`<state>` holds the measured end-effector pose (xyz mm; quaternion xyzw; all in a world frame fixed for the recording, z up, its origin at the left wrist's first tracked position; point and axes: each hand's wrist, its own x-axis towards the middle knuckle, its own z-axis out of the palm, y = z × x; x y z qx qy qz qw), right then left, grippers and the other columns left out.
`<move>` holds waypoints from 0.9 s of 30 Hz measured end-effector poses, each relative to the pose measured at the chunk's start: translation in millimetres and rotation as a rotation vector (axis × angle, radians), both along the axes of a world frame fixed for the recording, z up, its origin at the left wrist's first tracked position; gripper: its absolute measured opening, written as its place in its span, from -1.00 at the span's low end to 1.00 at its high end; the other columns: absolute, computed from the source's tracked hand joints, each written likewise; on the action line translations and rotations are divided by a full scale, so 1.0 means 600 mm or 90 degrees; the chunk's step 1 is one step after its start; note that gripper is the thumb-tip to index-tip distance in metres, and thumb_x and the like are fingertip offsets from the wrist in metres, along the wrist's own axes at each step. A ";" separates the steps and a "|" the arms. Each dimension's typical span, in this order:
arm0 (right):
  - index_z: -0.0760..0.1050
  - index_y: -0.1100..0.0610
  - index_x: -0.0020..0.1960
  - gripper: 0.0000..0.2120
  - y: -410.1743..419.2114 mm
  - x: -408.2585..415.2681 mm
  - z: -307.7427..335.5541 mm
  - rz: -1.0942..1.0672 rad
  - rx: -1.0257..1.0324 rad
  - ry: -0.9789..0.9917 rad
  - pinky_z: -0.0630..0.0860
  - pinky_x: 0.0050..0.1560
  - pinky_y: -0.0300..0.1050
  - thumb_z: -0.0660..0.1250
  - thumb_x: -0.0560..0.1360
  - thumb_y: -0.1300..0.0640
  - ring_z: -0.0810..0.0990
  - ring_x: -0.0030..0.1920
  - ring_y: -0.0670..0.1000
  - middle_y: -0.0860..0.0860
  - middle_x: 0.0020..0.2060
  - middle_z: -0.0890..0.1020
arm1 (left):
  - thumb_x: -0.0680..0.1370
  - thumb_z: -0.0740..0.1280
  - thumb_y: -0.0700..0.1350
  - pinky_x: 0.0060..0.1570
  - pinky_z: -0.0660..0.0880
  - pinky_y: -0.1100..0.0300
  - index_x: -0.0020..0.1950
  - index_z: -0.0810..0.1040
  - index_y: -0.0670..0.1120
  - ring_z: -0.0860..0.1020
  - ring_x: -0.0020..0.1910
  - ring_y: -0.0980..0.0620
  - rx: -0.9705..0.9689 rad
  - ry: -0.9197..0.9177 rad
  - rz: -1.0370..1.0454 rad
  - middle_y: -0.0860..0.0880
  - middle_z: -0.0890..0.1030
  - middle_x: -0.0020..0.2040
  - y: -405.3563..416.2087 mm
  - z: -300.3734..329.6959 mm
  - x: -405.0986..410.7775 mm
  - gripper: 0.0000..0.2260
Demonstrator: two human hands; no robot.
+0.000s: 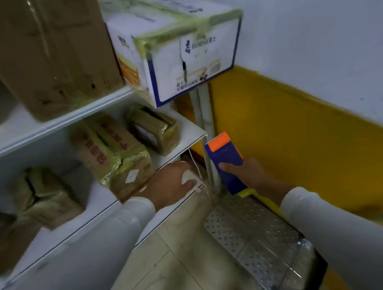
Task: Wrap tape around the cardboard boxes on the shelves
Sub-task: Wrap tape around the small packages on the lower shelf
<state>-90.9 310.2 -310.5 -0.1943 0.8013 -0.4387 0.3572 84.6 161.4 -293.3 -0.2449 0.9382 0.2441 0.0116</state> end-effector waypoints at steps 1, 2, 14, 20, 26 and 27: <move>0.58 0.31 0.01 -0.57 -0.008 -0.011 -0.003 0.005 -0.005 -0.005 0.55 -0.14 0.01 0.47 0.43 -0.07 0.65 -0.11 0.14 0.19 -0.07 0.67 | 0.53 0.32 0.08 0.22 0.40 0.08 0.31 0.47 -0.08 0.48 0.24 -0.08 0.003 -0.008 0.023 -0.06 0.53 0.24 -0.003 -0.001 -0.002 -0.59; 0.58 0.30 -0.02 -0.59 -0.017 -0.019 -0.009 0.010 -0.008 -0.009 0.57 -0.14 0.04 0.47 0.43 -0.06 0.65 -0.14 0.13 0.20 -0.08 0.67 | 0.53 0.33 0.07 0.21 0.39 0.10 0.32 0.47 -0.08 0.48 0.23 -0.09 0.004 -0.015 0.044 -0.07 0.54 0.24 -0.007 -0.002 -0.004 -0.59; 0.53 0.18 0.09 -0.64 -0.123 -0.038 -0.080 0.121 0.042 -0.071 0.47 -0.26 -0.21 0.45 0.46 -0.06 0.61 -0.16 -0.02 -0.02 -0.18 0.62 | 0.56 0.31 0.06 -0.05 0.41 0.21 0.39 0.42 -0.10 0.52 0.18 -0.07 0.025 0.000 0.149 -0.10 0.49 0.32 -0.096 -0.066 -0.035 -0.55; 0.54 0.10 -0.12 -0.76 -0.151 -0.067 -0.109 0.120 0.063 -0.083 0.53 -0.21 -0.13 0.46 0.45 -0.07 0.64 -0.19 0.02 0.00 -0.22 0.65 | 0.56 0.29 0.09 0.17 0.36 0.17 0.36 0.44 -0.09 0.48 0.22 -0.06 0.031 -0.013 0.147 -0.09 0.52 0.29 -0.115 -0.101 -0.063 -0.57; 0.54 0.14 -0.15 -0.76 -0.168 -0.104 -0.139 0.125 0.075 -0.112 0.55 -0.12 -0.05 0.48 0.43 -0.02 0.64 -0.20 0.07 0.12 -0.16 0.66 | 0.57 0.28 0.07 0.23 0.30 0.20 0.39 0.41 -0.10 0.44 0.29 -0.05 0.053 -0.027 0.179 -0.06 0.46 0.36 -0.127 -0.118 -0.093 -0.56; 0.55 0.14 -0.14 -0.76 -0.170 -0.112 -0.140 0.132 0.072 -0.114 0.56 -0.12 -0.06 0.49 0.43 -0.02 0.65 -0.19 0.07 0.12 -0.16 0.67 | 0.57 0.29 0.07 0.23 0.31 0.18 0.39 0.41 -0.10 0.44 0.29 -0.05 0.051 -0.031 0.181 -0.07 0.47 0.35 -0.130 -0.121 -0.100 -0.56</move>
